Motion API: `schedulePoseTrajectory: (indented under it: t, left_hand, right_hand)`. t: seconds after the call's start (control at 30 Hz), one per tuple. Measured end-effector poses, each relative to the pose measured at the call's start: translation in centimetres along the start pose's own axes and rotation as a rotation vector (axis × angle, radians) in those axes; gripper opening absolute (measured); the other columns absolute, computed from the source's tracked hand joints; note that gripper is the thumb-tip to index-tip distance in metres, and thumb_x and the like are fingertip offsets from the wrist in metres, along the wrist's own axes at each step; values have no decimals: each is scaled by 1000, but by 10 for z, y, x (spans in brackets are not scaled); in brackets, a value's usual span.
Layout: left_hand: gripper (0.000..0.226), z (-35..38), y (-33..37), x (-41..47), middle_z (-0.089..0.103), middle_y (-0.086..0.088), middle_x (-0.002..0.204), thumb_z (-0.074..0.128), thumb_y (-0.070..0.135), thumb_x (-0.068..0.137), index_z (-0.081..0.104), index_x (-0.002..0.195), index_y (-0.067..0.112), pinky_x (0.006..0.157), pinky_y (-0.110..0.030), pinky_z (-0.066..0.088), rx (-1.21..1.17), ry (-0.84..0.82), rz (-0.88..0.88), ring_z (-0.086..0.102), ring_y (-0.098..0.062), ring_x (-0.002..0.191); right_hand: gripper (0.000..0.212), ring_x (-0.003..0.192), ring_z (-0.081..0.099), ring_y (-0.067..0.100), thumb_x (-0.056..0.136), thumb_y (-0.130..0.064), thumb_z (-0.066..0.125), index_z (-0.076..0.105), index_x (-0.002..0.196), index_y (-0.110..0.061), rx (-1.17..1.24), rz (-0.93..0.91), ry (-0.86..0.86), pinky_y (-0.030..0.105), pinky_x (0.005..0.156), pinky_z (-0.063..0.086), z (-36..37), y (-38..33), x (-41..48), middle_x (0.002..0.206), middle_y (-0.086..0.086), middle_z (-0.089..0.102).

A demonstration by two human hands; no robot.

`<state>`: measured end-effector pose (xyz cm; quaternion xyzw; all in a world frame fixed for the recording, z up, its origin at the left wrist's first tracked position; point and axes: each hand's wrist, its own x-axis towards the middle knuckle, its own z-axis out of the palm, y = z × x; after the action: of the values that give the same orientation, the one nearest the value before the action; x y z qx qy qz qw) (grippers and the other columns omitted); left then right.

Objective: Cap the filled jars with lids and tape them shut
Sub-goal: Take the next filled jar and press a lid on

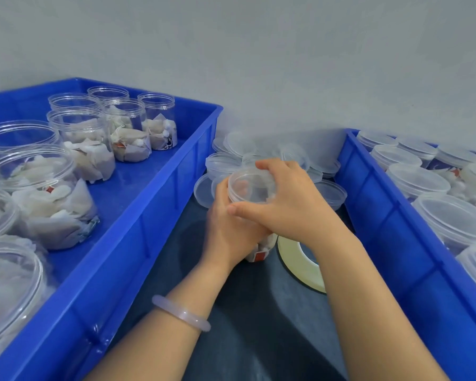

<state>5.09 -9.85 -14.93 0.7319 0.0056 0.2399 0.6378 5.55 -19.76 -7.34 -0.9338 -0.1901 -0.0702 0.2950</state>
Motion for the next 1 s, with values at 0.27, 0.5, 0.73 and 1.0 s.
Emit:
schedulePoseTrajectory:
  t: [0.27,0.5,0.73,1.0]
  left_hand:
    - [67,-5,-3,-4,64,19,96,72,51,43,51,105,40,61,-5,45,-34,-18,-52,60,14,84]
    - [69,-6,-5,-1,64,18,102,76,50,42,50,105,40,63,-9,49,-28,-43,-51,62,11,85]
    - [70,-10,-5,3,61,33,96,72,48,42,51,108,37,70,-13,52,-17,-71,-44,61,10,87]
    - [71,-19,-5,3,67,2,110,77,39,54,56,118,17,86,-37,56,-64,-153,-12,65,-9,102]
  right_hand:
    - [37,87,48,21,77,-56,63,44,77,-25,-303,-2,-187,27,60,31,-29,-14,-16,90,-1,41]
    - [94,122,38,18,62,-66,72,36,139,-27,-116,75,-100,28,85,33,-19,-11,-8,126,-3,37]
    - [70,119,42,27,70,-65,63,52,126,-24,-254,-5,-3,32,88,22,-2,-14,-5,123,4,52]
    - [71,132,31,-4,73,-29,74,44,137,-39,91,-150,-186,25,109,31,-11,1,-1,139,-22,41]
